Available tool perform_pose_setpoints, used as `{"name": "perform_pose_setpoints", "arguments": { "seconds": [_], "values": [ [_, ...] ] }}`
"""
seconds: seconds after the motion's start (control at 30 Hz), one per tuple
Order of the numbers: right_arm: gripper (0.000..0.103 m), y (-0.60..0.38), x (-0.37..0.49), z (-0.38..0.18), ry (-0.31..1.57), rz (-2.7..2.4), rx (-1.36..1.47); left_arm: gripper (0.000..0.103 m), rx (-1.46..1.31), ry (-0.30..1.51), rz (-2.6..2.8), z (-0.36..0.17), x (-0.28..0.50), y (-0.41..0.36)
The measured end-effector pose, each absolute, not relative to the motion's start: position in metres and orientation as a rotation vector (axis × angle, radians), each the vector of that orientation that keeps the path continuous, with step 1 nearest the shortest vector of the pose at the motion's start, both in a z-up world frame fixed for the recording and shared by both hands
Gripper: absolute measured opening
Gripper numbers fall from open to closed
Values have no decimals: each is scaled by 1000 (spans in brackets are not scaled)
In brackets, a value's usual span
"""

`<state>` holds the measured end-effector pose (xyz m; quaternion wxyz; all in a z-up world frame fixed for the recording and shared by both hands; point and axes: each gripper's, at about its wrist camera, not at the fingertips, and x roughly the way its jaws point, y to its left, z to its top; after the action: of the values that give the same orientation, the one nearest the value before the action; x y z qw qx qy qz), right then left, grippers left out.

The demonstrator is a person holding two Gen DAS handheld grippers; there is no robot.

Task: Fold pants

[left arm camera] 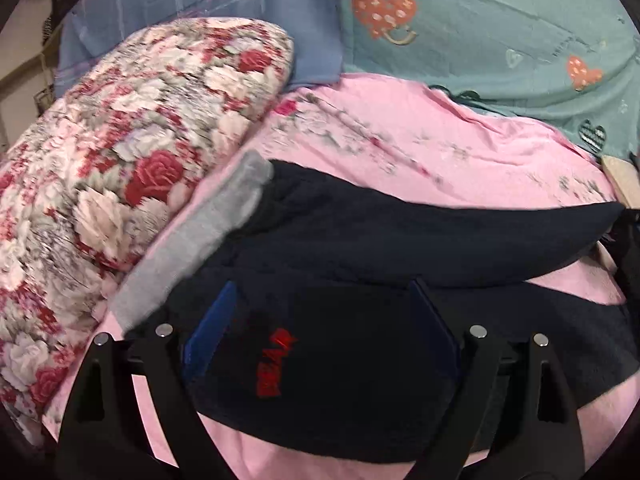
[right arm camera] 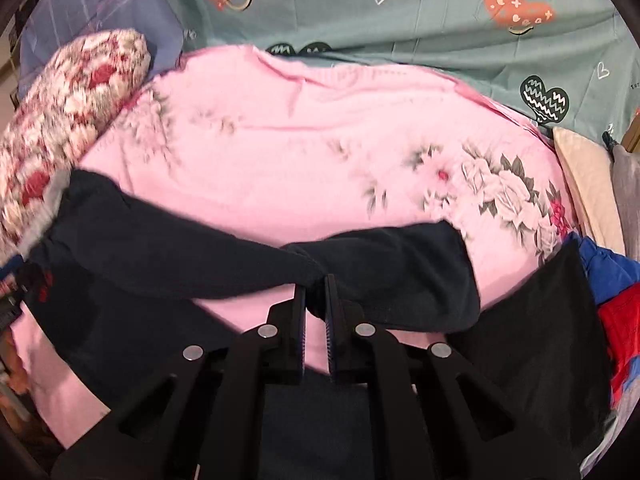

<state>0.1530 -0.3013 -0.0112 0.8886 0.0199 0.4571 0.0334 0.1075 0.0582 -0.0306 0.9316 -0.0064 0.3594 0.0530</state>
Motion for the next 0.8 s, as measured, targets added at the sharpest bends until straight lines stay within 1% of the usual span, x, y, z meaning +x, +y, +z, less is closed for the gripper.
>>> {"name": "perform_pose_setpoints", "arguments": {
  "seconds": [0.1, 0.17, 0.2, 0.23, 0.27, 0.33, 0.4, 0.47, 0.53, 0.63, 0.7, 0.8],
  "values": [
    [15, -305, 209, -12, 938, 9, 61, 88, -55, 727, 148, -23, 112, 72],
    [32, -299, 248, -23, 927, -40, 19, 89, -91, 728, 141, -19, 109, 79],
    [36, -298, 264, -29, 933, -57, 21, 90, -97, 727, 139, -17, 107, 81],
    [50, -297, 283, -41, 948, -106, -16, 91, -82, 719, 133, -17, 105, 81],
    [62, -295, 293, -48, 971, -157, -72, 91, -68, 721, 136, -18, 103, 80],
    [63, -298, 305, -59, 1016, -215, -121, 91, -35, 726, 136, -21, 100, 78],
    [63, -309, 298, -54, 1003, -199, -61, 91, -15, 732, 132, -25, 98, 76],
    [70, -321, 284, -44, 967, -201, -23, 91, -9, 742, 127, -27, 100, 74],
    [71, -342, 266, -30, 907, -262, -12, 91, -11, 756, 112, -29, 104, 71],
    [72, -377, 253, -20, 842, -514, -97, 91, -24, 764, 93, -31, 108, 66],
    [72, -411, 243, -18, 862, -534, -14, 91, -26, 767, 77, -30, 107, 62],
    [73, -425, 213, -18, 920, -292, 130, 92, -6, 756, 74, -29, 102, 58]
  ]
}}
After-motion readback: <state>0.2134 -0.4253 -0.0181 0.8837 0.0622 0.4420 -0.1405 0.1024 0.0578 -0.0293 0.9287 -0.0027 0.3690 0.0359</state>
